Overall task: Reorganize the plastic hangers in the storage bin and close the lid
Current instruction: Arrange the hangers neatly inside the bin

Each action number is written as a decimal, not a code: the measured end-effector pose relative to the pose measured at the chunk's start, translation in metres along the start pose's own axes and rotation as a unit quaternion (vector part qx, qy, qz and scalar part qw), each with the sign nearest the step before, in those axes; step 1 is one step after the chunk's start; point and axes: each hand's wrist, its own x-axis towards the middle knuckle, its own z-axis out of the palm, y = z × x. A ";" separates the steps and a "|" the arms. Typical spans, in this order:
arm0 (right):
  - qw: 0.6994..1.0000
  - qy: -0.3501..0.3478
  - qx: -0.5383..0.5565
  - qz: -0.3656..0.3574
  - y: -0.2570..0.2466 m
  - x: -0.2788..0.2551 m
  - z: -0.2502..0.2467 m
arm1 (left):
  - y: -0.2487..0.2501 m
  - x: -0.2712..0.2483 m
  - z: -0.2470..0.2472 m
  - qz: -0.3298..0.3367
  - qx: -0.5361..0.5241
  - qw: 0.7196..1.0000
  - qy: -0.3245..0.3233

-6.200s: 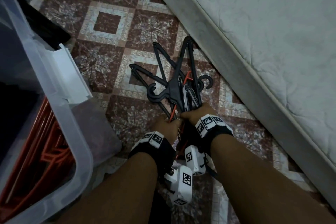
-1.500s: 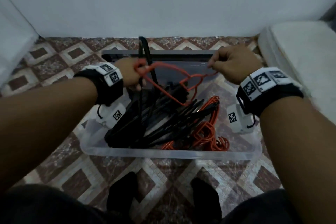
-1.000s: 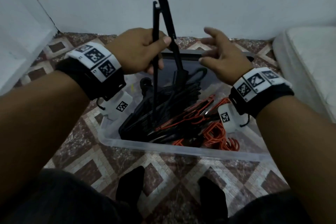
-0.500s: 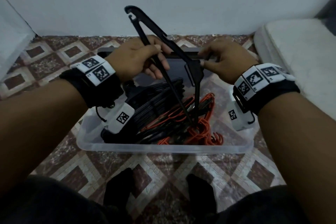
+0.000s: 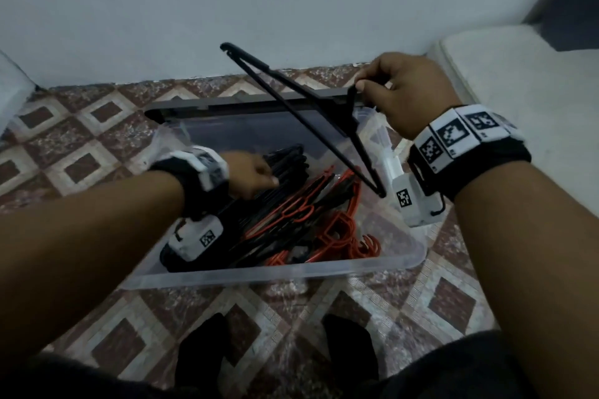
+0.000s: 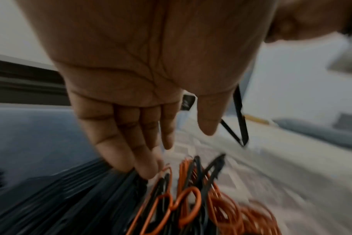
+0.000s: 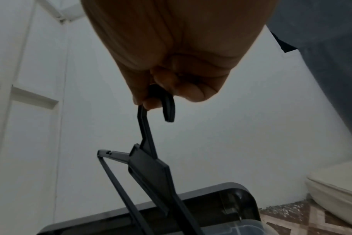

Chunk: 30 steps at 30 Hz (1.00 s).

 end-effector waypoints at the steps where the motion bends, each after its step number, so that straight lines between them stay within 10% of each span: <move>1: 1.000 0.014 0.003 -0.002 -0.001 0.001 -0.001 | 0.012 0.013 0.012 0.031 0.100 0.994 -0.019; 5: 0.996 0.086 -0.002 -0.014 -0.005 0.007 -0.005 | 0.068 0.076 0.060 0.119 0.180 0.976 0.006; 14: 0.996 0.084 -0.034 0.021 0.005 0.017 -0.002 | 0.096 0.110 0.083 0.090 0.181 0.979 0.006; 23: 0.995 0.092 0.004 0.034 -0.004 0.012 0.004 | 0.039 -0.040 -0.069 0.087 0.105 0.966 0.219; 30: 0.998 0.041 0.042 0.036 -0.017 0.010 0.015 | -0.031 -0.130 -0.092 0.146 -0.290 0.910 0.259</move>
